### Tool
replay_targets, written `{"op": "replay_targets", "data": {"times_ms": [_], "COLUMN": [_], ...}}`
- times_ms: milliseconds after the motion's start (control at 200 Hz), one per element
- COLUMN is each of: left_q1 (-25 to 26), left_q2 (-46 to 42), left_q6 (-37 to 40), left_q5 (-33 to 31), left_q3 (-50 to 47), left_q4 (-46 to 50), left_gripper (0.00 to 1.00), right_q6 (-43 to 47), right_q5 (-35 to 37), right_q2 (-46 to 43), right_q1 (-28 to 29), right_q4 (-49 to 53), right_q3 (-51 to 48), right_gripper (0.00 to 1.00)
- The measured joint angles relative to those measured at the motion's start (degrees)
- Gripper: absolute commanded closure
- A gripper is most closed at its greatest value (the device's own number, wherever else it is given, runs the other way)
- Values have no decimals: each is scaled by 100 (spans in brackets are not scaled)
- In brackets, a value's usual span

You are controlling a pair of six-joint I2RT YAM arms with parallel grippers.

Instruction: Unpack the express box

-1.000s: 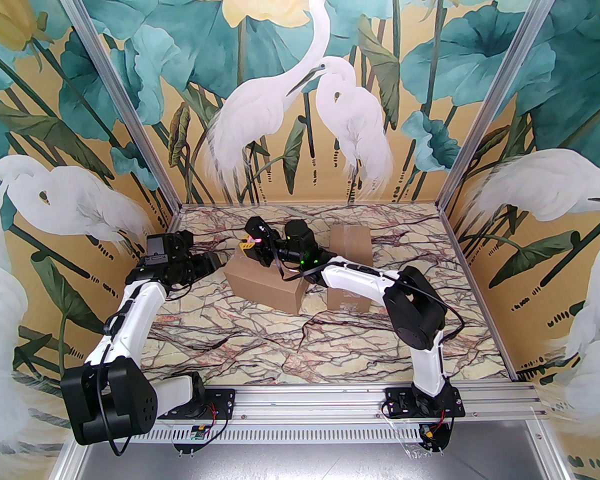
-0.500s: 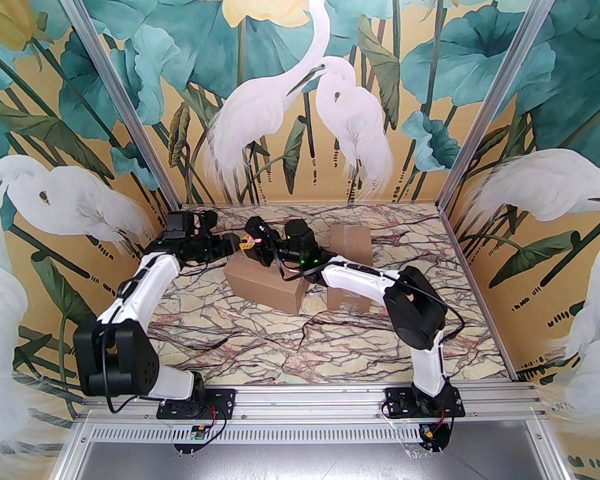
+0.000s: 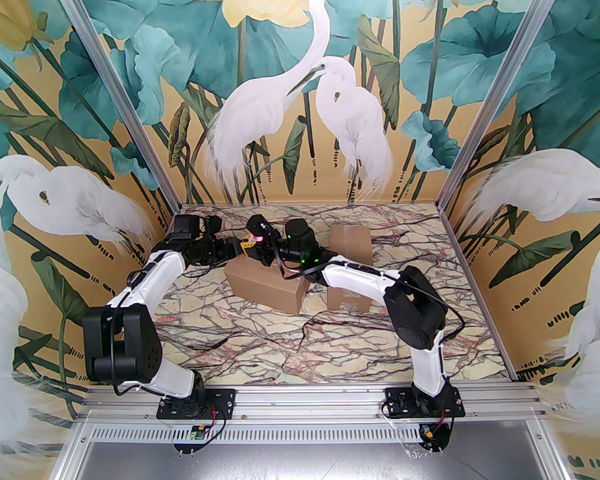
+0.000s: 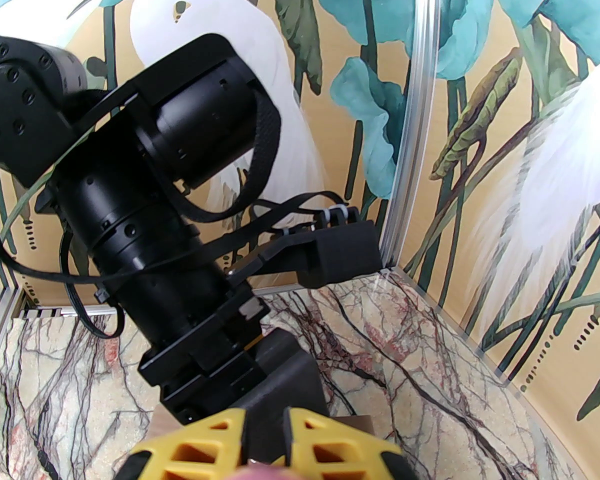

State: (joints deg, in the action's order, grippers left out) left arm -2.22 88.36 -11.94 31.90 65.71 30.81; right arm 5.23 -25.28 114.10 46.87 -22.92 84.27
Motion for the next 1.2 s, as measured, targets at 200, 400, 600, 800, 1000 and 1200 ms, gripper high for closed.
{"op": "replay_targets", "data": {"times_ms": [200,400,600,800,1000,1200], "left_q1": [7,48,129,166,199,195], "left_q2": [55,55,61,129,151,175], "left_q6": [114,411,750,1099,1311,1438], "left_q5": [61,63,83,195,208,188], "left_q3": [-9,-9,-33,2,17,42], "left_q4": [-105,-107,-133,-136,-127,-144], "left_gripper": [41,45,50,53,54,55], "right_q6": [-79,-70,-48,55,79,76], "right_q5": [55,146,225,282,284,271], "right_q2": [-13,-118,-302,-435,-699,-914], "right_q1": [-13,-7,-15,-44,-94,-175], "right_q4": [7,4,2,0,177,466], "right_q3": [-33,-186,-422,-601,-815,-968], "right_gripper": [100,100,100,100,100,100]}}
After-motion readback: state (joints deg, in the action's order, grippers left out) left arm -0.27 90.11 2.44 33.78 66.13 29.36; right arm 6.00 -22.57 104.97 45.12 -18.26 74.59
